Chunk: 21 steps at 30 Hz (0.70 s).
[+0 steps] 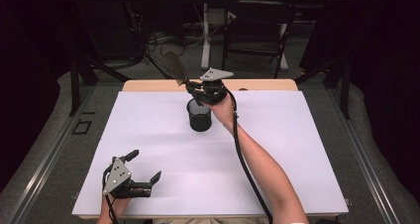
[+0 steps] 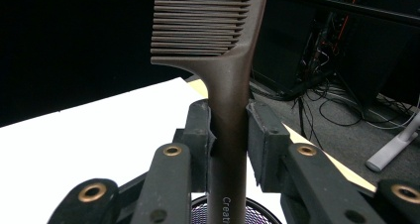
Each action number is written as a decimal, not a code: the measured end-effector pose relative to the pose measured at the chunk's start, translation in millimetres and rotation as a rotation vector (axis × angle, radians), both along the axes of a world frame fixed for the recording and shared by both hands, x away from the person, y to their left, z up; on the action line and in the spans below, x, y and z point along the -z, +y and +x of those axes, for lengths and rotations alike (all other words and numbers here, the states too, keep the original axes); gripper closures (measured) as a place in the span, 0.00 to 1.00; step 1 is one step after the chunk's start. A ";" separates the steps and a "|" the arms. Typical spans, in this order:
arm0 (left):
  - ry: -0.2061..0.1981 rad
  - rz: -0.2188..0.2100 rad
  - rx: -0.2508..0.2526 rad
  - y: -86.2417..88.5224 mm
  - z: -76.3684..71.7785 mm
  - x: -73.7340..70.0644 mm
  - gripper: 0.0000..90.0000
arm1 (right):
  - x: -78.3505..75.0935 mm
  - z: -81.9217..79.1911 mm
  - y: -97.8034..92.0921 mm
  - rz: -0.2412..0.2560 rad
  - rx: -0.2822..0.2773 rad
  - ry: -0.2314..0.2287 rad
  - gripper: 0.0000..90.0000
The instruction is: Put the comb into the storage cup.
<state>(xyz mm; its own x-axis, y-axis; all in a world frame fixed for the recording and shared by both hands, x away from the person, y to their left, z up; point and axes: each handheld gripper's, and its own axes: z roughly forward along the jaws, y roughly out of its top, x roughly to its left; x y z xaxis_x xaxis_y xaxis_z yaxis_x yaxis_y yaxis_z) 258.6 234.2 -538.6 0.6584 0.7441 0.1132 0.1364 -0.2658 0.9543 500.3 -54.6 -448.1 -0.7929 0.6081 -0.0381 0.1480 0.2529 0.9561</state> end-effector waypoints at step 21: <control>-0.001 -0.001 -0.002 0.7 -0.5 -0.2 0.00 | 6.9 2.6 -0.3 -0.010 0.003 0.019 0.81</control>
<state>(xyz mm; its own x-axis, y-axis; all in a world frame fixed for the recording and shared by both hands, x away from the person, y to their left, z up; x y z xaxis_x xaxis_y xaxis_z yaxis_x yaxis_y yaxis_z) 258.1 234.9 -538.4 0.6565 0.7458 0.1130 0.1362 -0.2646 0.9547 503.0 -54.9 -455.1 -0.7919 0.6099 -0.0294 0.1664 0.2619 0.9506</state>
